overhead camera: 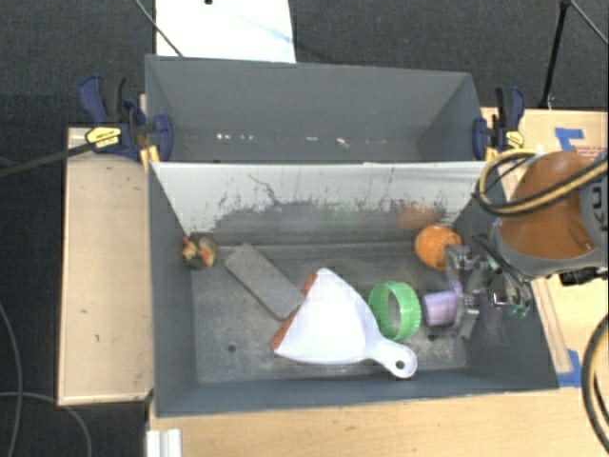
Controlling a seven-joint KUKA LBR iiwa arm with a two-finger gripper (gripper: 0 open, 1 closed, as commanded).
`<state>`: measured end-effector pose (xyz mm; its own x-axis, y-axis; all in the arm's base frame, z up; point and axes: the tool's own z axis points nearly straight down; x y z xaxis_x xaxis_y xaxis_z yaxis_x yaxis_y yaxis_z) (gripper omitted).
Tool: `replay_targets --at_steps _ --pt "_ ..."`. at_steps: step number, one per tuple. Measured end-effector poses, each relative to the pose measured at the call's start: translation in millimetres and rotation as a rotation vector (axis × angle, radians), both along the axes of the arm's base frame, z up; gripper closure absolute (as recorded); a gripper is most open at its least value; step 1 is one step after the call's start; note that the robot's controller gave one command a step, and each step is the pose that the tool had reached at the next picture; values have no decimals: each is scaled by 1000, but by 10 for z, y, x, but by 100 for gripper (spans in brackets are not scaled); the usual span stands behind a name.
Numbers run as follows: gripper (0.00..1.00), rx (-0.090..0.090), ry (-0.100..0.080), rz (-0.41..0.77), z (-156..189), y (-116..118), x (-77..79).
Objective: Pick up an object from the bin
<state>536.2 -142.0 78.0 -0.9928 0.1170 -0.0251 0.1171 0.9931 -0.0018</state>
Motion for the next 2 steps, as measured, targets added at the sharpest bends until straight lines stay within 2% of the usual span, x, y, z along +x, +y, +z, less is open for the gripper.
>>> replay_targets --at_steps 1,2 --pt "0 7 6 -125 -26 -47 -119" --pt "0 0 -5 2 13 5 15"
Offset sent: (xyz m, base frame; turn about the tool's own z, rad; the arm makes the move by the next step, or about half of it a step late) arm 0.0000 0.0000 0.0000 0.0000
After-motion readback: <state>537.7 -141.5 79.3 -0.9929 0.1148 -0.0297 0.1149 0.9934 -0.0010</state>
